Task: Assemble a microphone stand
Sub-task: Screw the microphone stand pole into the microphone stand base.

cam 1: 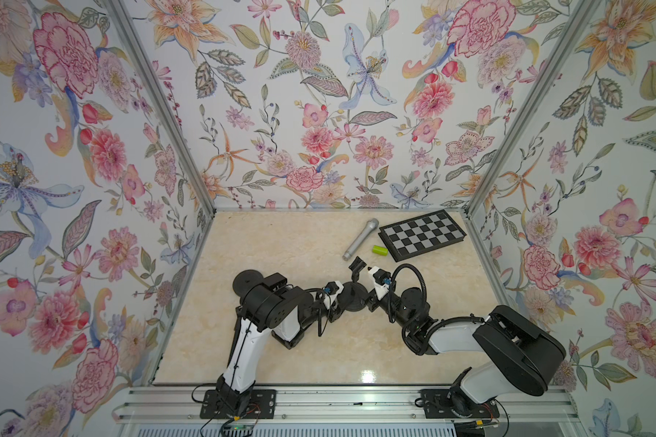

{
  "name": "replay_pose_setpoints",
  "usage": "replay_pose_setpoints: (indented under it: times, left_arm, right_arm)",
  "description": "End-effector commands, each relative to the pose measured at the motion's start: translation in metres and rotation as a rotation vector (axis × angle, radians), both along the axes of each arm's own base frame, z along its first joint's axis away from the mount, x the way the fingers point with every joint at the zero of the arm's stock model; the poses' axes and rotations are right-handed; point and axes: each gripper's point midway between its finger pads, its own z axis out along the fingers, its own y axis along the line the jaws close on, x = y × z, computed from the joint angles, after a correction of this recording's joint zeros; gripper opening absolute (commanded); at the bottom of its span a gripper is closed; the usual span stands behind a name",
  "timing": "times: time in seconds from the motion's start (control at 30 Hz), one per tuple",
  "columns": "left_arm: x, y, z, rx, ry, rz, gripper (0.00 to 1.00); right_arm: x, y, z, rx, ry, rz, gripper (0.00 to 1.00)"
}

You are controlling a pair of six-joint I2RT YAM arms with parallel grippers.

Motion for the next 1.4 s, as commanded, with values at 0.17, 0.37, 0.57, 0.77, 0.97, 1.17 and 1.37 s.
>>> replay_pose_setpoints:
  times: [0.17, 0.37, 0.57, 0.77, 0.97, 1.17, 1.37]
  left_arm:
    - [-0.002, 0.003, -0.006, 0.017, -0.046, -0.008, 0.57]
    - [-0.004, 0.003, -0.005, 0.007, -0.054, -0.003, 0.57]
    - [-0.004, 0.007, -0.003, -0.005, -0.049, 0.016, 0.57]
    - [-0.001, 0.008, -0.003, -0.011, -0.040, 0.023, 0.57]
    - [0.002, 0.009, -0.001, -0.015, -0.037, 0.032, 0.56]
    - [0.006, 0.009, -0.001, -0.020, -0.035, 0.045, 0.56]
    - [0.006, 0.007, -0.003, -0.021, -0.029, 0.048, 0.56]
  right_arm:
    - [-0.011, 0.009, -0.022, -0.100, 0.060, 0.345, 0.70]
    - [0.001, 0.010, -0.022, -0.078, 0.052, 0.375, 0.66]
    - [0.006, 0.020, -0.011, -0.014, 0.052, 0.420, 0.51]
    - [0.014, 0.023, -0.009, 0.038, 0.052, 0.402, 0.33]
    - [0.019, 0.016, -0.013, 0.051, 0.042, 0.298, 0.10]
    - [0.037, -0.009, -0.031, 0.120, 0.061, -0.268, 0.00]
    - [0.016, 0.007, -0.045, 0.168, 0.029, -0.464, 0.00]
